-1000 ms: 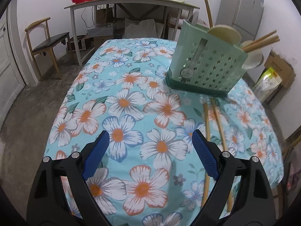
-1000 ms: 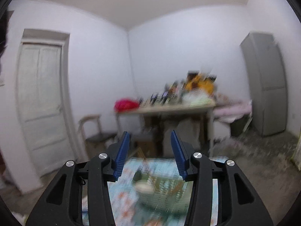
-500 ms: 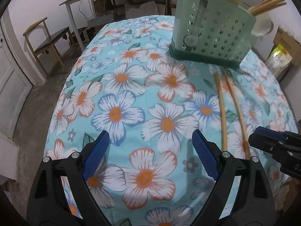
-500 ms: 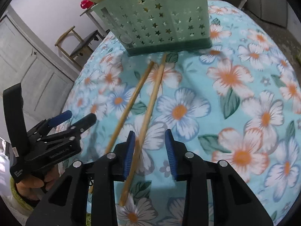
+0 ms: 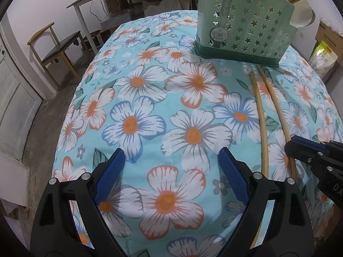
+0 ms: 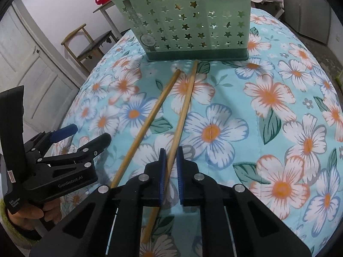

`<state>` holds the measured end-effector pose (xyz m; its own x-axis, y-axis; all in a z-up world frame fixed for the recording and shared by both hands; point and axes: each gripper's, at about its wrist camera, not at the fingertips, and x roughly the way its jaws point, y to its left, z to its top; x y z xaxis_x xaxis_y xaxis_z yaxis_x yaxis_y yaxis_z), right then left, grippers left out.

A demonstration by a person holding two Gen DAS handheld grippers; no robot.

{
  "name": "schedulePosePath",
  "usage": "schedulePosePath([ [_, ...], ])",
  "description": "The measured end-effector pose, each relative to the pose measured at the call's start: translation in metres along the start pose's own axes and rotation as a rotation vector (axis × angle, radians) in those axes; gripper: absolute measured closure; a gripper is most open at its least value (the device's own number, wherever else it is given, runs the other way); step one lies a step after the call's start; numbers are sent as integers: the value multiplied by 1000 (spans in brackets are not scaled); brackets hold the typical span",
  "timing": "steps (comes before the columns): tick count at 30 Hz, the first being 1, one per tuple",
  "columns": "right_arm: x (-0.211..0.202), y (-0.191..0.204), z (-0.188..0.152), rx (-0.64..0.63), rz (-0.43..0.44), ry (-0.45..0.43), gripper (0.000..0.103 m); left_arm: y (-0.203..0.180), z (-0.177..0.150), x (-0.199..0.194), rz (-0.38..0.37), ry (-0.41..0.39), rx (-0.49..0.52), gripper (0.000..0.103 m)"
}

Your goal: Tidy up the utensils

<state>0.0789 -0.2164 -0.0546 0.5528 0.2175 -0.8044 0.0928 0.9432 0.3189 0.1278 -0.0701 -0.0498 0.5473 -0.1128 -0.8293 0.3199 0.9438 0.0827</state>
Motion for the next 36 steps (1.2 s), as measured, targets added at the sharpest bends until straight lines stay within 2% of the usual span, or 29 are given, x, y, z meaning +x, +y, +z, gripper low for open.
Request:
schedulePosePath([
  [10, -7, -21, 2, 79, -13, 4, 97, -1, 1, -1, 2, -4, 5, 18],
  [13, -11, -34, 0, 118, -25, 5, 97, 2, 3, -7, 4, -37, -9, 18],
  [14, -12, -37, 0, 126, -31, 3, 97, 4, 4, -11, -9, -62, -20, 18],
  [17, -14, -45, -2, 152, -37, -1, 97, 10, 8, -25, -118, -126, -58, 19],
  [19, -14, -47, -2, 161, -35, -2, 97, 7, 11, -28, -209, -133, -55, 29],
  [22, -12, -46, -3, 154, -48, -5, 97, -3, 12, -26, -355, -92, -25, 45],
  [24, -11, -44, -3, 149, -59, -6, 97, -12, 11, -20, -411, -55, 12, 59],
  [27, -11, -44, -3, 153, -58, -5, 97, -26, 8, -9, -404, -10, 74, 78],
  [32, -10, -44, -4, 157, -57, -22, 97, -30, 8, -1, -378, 13, 94, 99],
  [36, -11, -44, -5, 151, -51, -29, 97, -25, 7, -6, -361, 19, 72, 99],
])
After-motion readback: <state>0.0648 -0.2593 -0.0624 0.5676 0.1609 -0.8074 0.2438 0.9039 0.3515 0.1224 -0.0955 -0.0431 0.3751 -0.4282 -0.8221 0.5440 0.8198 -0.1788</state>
